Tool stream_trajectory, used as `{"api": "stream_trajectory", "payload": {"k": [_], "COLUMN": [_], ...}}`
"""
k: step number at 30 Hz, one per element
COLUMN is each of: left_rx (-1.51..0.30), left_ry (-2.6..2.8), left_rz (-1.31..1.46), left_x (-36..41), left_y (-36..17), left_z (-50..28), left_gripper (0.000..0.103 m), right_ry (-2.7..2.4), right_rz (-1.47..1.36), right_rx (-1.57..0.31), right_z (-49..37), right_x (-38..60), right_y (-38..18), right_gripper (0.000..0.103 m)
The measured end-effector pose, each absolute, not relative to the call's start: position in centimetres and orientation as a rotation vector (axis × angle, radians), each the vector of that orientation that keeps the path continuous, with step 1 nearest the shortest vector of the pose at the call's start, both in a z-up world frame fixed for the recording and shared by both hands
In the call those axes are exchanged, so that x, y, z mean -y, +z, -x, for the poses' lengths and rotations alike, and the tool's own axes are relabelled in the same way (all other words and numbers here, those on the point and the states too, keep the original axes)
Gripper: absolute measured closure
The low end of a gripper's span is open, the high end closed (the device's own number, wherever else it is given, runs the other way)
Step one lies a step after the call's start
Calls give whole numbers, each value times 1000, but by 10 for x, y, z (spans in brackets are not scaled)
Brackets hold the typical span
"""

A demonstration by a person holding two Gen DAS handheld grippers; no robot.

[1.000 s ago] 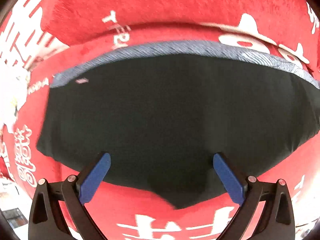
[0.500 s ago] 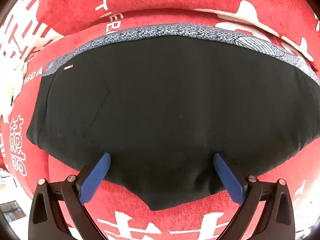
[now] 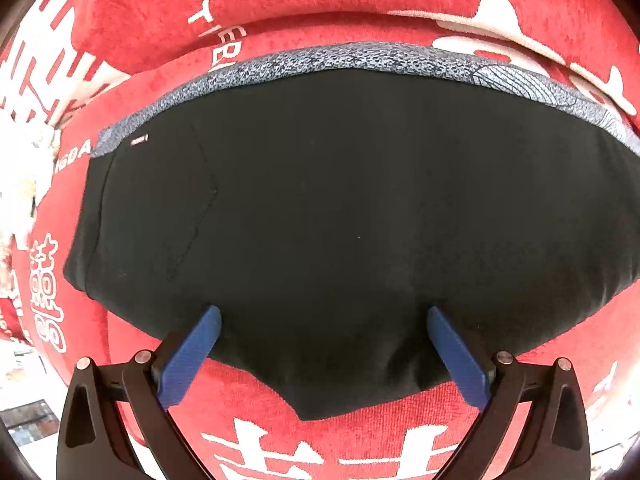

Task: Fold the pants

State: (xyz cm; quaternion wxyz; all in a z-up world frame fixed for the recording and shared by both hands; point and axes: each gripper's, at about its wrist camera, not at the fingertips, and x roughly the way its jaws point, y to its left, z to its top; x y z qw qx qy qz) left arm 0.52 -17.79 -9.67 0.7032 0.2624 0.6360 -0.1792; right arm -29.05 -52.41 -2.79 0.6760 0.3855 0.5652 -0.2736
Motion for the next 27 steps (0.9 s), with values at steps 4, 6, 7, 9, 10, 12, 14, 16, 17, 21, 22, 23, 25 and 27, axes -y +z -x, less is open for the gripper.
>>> {"api": "stream_trajectory", "payload": {"k": [4,6,7,9,10,12,14,16,17,21,22,23,25,27], "left_rx": [-1390,-1385,-1381,-1360,-1353,-1358,-1372,-1368,-1359,-1346,-1349,-1349,-1341,-1335], "left_ry": [-348,-303,-283,-223,-208,-203,-213,-242,-264,-351,-371,-385,-403,-420], "left_rz": [-631,-646,-655,-695,-704,-677,-632,-607,-603,-604,-601,-601,-606,-598], "left_x": [188,192,194,202,205,213,223,236,245,278,285,293,310,325], "left_y": [-95,-92,-91,-86,-84,-77,-68,-59,-54,-46,-46,-46,-45,-46], "left_z": [1,4,6,12,15,22,29,37,41,54,55,57,58,56], "left_gripper": [0,0,0,0,0,0,0,0,0,0,0,0,0,0], "right_ry": [-665,-670,-672,-644,-627,-592,-562,-542,-537,-540,-542,-545,-552,-559], "right_rz": [-855,-905,-925,-943,-946,-951,-951,-954,-957,-986,-992,-1000,-1019,-1045], "right_rx": [-1277,-1268,-1260,-1257,-1255,-1256,-1254,-1247,-1244,-1226,-1222,-1217,-1206,-1191], "right_z": [317,330,337,345,348,346,348,351,353,364,365,364,364,365], "right_x": [545,560,566,574,576,583,586,588,589,594,596,597,599,601], "right_y": [-24,-27,-28,-29,-28,-28,-28,-28,-27,-22,-22,-25,-28,-29], "right_gripper": [64,64,64,64,64,64,64,64,64,64,64,64,64,64]}}
